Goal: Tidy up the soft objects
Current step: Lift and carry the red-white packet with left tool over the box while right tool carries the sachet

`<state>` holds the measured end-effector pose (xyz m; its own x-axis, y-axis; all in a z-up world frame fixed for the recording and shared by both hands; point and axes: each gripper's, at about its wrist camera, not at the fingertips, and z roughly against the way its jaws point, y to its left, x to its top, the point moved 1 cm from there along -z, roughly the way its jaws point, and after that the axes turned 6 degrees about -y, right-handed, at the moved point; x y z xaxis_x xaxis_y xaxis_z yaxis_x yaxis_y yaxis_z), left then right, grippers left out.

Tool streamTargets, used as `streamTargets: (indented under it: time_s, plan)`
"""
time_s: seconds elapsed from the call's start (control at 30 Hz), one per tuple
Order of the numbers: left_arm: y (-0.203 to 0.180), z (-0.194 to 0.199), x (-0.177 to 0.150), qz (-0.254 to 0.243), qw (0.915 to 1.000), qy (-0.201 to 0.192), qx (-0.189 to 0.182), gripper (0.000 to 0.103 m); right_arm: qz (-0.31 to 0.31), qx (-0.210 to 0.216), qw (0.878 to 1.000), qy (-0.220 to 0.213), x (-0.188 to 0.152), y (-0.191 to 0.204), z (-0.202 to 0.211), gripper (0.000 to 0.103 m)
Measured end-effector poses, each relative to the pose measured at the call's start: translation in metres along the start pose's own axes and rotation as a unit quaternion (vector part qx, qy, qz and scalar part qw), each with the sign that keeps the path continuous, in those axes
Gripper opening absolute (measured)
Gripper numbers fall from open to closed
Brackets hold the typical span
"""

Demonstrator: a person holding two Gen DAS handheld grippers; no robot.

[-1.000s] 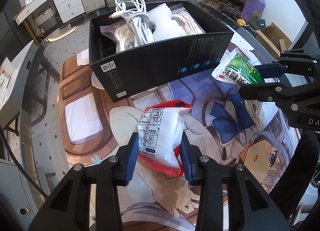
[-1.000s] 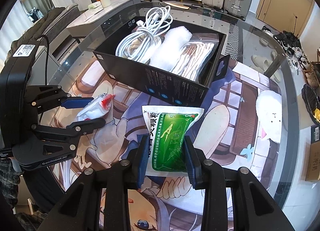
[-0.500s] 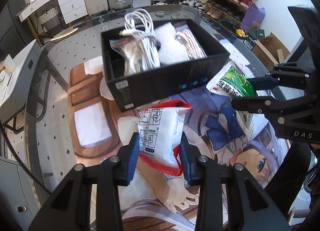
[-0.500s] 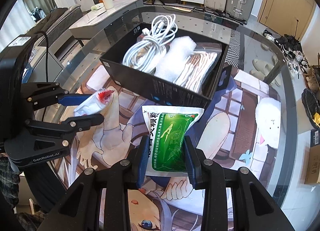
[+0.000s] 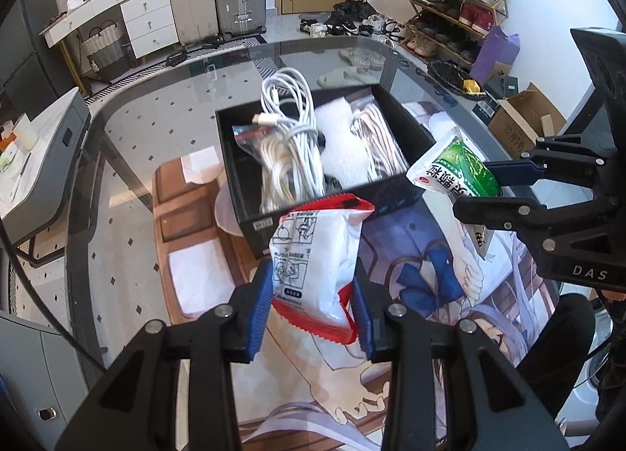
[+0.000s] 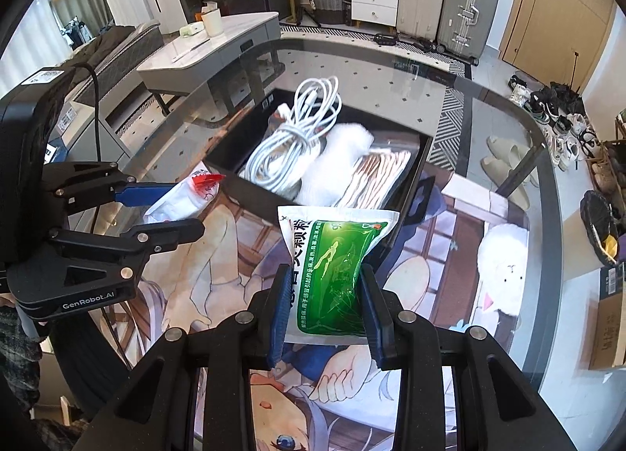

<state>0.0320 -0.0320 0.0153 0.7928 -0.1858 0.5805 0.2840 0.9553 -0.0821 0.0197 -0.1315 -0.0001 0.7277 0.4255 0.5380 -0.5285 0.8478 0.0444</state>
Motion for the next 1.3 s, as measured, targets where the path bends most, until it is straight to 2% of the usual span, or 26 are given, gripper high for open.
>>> streamTargets:
  time_s: [0.83,1.3]
  plan:
    - [0.013,0.012,0.057,0.010,0.9994,-0.034,0.002,0.036,-0.016,0.003,0.999,-0.037,0.044,-0.012,0.007,0.033]
    - [0.025,-0.013,0.075,0.030,0.9990,-0.034,-0.005,0.036,-0.036,0.009,0.999,-0.034,0.061,-0.028,-0.019,0.033]
